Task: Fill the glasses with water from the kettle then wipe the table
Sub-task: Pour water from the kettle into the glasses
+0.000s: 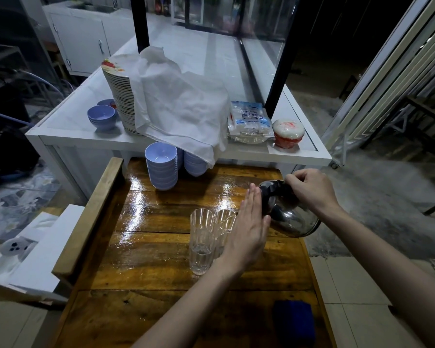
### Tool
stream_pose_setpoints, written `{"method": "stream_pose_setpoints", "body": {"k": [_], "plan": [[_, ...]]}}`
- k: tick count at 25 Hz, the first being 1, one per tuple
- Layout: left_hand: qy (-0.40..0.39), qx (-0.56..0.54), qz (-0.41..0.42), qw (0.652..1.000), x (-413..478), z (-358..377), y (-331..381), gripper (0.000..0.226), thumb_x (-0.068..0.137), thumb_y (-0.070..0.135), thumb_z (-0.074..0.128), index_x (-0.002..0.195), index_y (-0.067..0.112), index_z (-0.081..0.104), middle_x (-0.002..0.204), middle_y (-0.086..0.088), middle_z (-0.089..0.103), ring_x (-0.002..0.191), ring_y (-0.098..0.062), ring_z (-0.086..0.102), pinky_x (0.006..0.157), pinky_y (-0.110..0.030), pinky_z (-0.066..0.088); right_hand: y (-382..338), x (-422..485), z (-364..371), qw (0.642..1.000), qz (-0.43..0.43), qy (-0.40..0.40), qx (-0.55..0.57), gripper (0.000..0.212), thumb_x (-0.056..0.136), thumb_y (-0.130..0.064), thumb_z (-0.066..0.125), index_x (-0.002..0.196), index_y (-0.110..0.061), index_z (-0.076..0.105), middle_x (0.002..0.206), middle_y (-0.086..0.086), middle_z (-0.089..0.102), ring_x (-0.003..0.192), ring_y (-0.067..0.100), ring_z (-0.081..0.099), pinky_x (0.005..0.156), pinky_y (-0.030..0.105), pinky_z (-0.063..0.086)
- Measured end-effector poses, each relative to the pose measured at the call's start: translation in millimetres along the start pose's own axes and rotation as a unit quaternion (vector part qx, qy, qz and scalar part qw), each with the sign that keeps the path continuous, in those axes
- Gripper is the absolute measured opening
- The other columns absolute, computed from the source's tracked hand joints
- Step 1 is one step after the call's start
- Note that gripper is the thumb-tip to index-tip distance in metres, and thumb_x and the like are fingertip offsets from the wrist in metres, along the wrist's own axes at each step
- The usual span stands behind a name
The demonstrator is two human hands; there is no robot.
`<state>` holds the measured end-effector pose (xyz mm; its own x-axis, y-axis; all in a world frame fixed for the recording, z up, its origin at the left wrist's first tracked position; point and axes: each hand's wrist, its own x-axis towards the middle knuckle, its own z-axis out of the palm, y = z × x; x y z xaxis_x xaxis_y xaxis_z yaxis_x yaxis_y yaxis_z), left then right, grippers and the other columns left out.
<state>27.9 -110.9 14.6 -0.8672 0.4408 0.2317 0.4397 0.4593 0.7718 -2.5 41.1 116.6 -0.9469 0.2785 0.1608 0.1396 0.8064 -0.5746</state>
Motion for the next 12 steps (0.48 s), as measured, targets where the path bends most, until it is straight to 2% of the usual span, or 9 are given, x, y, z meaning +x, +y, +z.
{"method": "stream_pose_setpoints", "body": {"k": [4,6,12], "plan": [[0.003,-0.010,-0.008,1.000,-2.0,0.2,-0.5,0.062,0.105,0.032,0.026,0.153,0.016,-0.011,0.161,0.001,-0.019,0.146,-0.003,-0.018,0.123,-0.033,-0.002,-4.2,-1.4,-0.3,1.000,-0.011,-0.012,-0.018,0.030,0.088,-0.026,0.058,0.064,-0.014,0.073,0.062,0.002,0.069,0.061,0.012,0.064,0.052,0.024,0.044],[0.001,-0.015,-0.013,1.000,-2.7,-0.3,-0.4,0.062,0.105,0.032,0.026,0.153,0.016,-0.011,0.160,0.002,-0.019,0.146,-0.003,-0.018,0.123,-0.033,-0.001,-6.0,-1.8,-0.8,0.999,-0.018,-0.012,-0.030,0.032,0.088,-0.026,0.058,0.060,-0.018,0.069,0.059,0.000,0.066,0.059,0.011,0.062,0.050,0.023,0.039],[-0.003,-0.014,-0.014,1.000,-3.6,-3.5,1.3,0.062,0.105,0.032,0.025,0.152,0.017,-0.013,0.160,0.003,-0.021,0.145,-0.001,-0.019,0.122,-0.029,-0.004,-6.2,-1.0,0.8,0.998,-0.045,0.005,-0.048,0.033,0.086,-0.028,0.060,0.058,-0.013,0.070,0.058,0.004,0.068,0.058,0.016,0.063,0.051,0.025,0.042]]}}
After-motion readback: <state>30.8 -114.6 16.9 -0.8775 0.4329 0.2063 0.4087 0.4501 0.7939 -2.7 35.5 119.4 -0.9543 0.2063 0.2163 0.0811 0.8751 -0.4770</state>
